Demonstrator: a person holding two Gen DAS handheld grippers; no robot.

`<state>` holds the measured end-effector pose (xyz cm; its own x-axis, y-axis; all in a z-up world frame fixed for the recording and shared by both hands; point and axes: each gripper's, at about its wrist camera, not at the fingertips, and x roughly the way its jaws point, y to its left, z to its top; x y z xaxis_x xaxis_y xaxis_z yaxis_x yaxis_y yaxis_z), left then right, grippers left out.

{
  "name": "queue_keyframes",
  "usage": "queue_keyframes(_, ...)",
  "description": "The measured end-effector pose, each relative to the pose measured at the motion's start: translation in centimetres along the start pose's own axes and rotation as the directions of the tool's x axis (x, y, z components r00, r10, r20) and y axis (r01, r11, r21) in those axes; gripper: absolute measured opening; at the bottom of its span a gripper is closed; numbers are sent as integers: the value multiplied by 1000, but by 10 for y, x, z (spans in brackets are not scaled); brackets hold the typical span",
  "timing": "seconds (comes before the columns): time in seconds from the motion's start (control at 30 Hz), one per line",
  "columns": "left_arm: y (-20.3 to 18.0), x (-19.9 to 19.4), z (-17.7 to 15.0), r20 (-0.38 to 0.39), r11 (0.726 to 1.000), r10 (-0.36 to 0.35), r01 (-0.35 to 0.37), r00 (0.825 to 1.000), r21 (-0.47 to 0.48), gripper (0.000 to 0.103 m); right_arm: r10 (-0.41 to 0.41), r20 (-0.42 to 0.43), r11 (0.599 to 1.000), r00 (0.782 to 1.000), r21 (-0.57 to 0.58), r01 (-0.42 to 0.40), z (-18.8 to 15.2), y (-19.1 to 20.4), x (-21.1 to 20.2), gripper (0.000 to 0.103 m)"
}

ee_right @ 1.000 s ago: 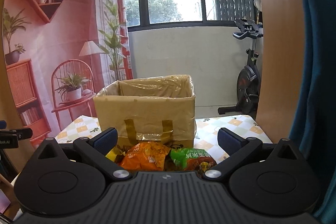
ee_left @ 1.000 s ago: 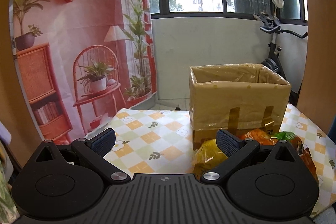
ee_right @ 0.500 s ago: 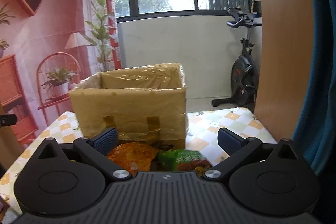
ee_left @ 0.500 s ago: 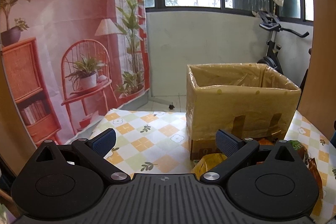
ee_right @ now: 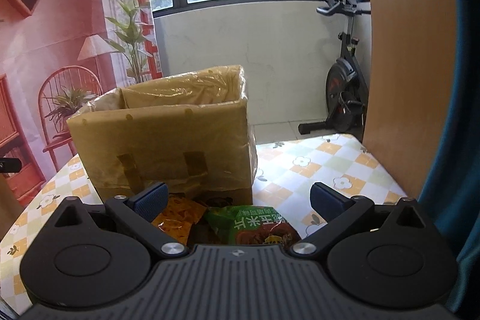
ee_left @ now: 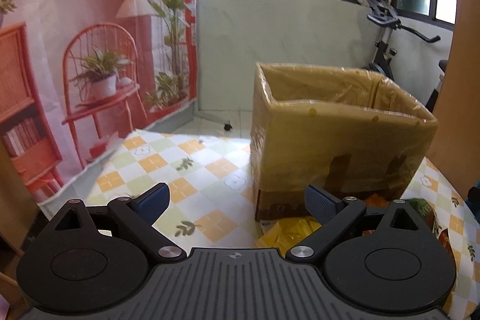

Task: Organize snacks
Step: 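Lower the left tool to the yellow chip bag while the right tool approaches the green rice-cracker bag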

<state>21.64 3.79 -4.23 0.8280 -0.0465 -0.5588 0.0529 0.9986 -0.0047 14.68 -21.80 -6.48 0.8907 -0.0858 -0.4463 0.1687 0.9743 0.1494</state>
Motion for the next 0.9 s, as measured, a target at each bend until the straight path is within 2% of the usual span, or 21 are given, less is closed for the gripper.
queue_keyframes(0.2, -11, 24, -9, -65, 999, -34, 34, 997, 13, 98, -6, -57, 1000, 998, 19, 8, -8, -9, 16, 101)
queue_keyframes(0.4, -24, 43, -16, -90, 988, -155, 156, 984, 3, 98, 7, -103, 999, 995, 46, -2, -15, -15, 30, 100)
queue_keyframes(0.5, -28, 46, -28, -102, 986, -166, 168, 981, 17, 98, 19, -114, 998, 993, 65, -12, -14, -17, 34, 100)
queue_keyframes(0.6, -35, 48, -42, -110, 985, -150, 158, 982, 71, 98, 32, -116, 997, 993, 72, -24, -13, -17, 38, 100)
queue_keyframes(0.9, -47, 49, -57, -110, 970, -109, 130, 988, 205, 98, 46, -156, 995, 987, 99, -31, -12, -15, 56, 100)
